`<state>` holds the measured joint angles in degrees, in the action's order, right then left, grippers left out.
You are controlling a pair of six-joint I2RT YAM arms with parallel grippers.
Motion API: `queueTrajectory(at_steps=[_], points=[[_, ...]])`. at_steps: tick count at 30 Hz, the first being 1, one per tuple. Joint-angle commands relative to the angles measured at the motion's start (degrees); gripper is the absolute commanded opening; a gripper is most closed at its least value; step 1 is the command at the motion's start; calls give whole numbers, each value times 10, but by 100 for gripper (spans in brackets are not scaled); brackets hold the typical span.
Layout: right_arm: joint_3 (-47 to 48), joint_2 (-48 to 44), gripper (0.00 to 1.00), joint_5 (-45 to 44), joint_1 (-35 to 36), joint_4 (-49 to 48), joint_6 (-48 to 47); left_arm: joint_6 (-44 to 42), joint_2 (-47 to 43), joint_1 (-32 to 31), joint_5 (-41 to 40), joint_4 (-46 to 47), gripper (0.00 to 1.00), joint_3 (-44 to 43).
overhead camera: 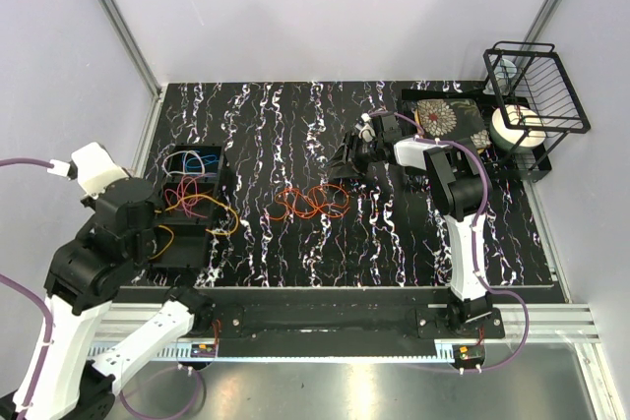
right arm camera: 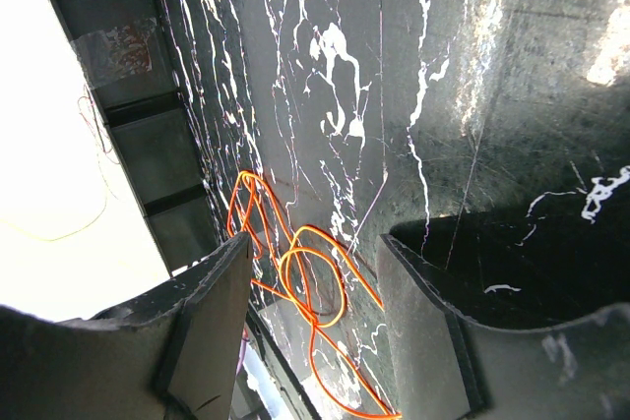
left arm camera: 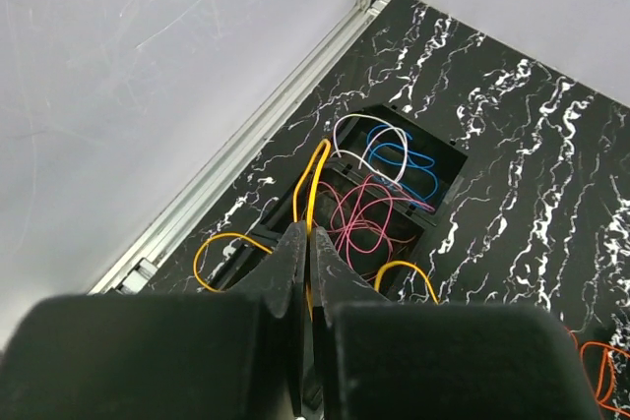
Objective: Untangle the cables
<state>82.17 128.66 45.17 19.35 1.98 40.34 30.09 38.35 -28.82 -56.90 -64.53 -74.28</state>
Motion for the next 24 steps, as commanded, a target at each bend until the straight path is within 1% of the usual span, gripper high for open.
queueTrajectory(at_steps=[1, 2, 6, 10, 21, 24], points=[[-5, 32, 61, -47, 12, 44, -29, 44, -2, 1, -65, -13, 0, -2], [-5, 33, 61, -47, 12, 45, -29, 65, 0, 1, -77, -38, 0, -7], [-4, 32, 61, -47, 13, 45, -29, 91, 5, 2, -122, -77, 0, -26], [-4, 33, 61, -47, 14, 44, -29, 96, -4, 1, -152, -82, 0, -34], [-3, 34, 61, -47, 17, 46, -31, 57, -1, 1, -231, -22, 0, -10], [-3, 35, 61, -47, 17, 49, -32, -7, 2, 2, -244, 43, 0, -3]])
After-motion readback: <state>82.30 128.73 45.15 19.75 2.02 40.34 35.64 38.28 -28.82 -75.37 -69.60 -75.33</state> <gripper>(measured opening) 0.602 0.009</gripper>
